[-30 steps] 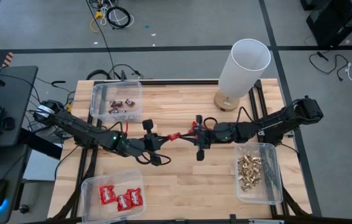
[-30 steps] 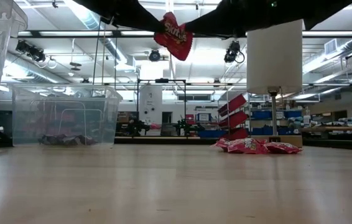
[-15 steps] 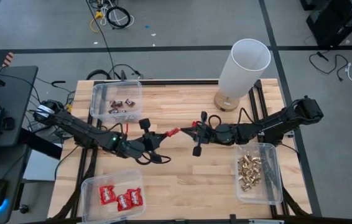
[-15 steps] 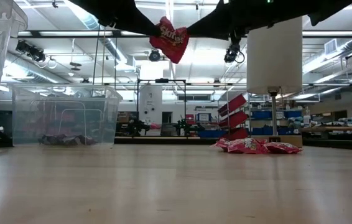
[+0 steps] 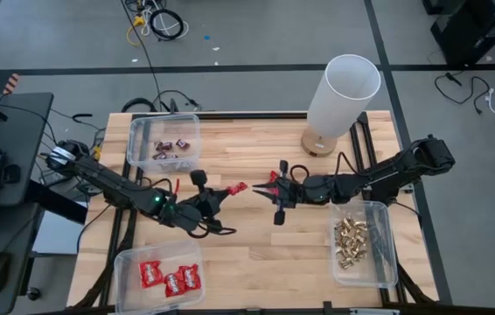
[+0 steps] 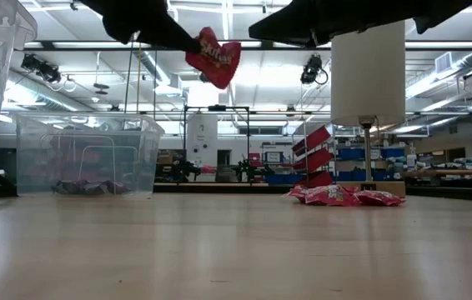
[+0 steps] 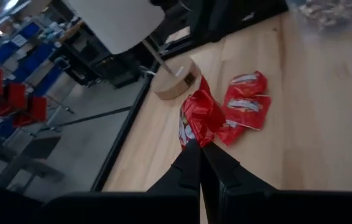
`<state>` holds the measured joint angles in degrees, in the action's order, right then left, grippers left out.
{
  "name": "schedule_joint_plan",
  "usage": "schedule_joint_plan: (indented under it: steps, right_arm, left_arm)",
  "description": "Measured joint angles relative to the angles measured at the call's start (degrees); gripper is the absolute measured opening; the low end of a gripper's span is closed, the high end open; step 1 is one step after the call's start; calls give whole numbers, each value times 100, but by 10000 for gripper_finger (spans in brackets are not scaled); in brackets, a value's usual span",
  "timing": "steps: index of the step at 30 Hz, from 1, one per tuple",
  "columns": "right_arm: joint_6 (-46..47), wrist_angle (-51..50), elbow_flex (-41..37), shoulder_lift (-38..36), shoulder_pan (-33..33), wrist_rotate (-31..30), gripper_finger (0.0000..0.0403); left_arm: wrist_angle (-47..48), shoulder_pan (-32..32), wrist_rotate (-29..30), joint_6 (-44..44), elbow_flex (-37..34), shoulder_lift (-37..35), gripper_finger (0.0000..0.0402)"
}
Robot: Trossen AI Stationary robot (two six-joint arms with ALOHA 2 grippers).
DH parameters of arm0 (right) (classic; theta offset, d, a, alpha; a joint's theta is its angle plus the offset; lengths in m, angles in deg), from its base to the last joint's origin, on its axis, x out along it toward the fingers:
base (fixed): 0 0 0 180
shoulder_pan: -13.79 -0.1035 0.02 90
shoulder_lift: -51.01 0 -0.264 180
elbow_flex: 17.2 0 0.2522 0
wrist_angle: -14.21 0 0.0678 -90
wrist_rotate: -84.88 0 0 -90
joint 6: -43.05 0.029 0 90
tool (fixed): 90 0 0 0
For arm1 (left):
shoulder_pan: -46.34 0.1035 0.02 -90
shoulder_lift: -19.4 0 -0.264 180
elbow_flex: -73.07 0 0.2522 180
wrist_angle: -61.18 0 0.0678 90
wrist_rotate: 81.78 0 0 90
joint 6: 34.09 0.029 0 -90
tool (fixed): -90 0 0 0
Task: Sort candy
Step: Put the red chocolate into the bottom left transparent bin
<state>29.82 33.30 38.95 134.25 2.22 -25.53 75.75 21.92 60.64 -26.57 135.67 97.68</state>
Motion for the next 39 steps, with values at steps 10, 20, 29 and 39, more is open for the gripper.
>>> schedule_joint_plan:
  steps: [10,20,29,39]
  right_arm:
    - [81,1,0,0,194,812,151]
    - [186,-4,0,0,254,1149,166]
    - [152,-9,0,0,332,1153,122]
    - [-176,-10,0,0,295,1155,7]
  left_arm:
    - [-497,69,-690,506,0,4,0]
    - [-874,210,-769,565,-2,4,0]
    - [-1125,229,-1021,721,-2,4,0]
    - [-1182,231,-1090,730,-2,4,0]
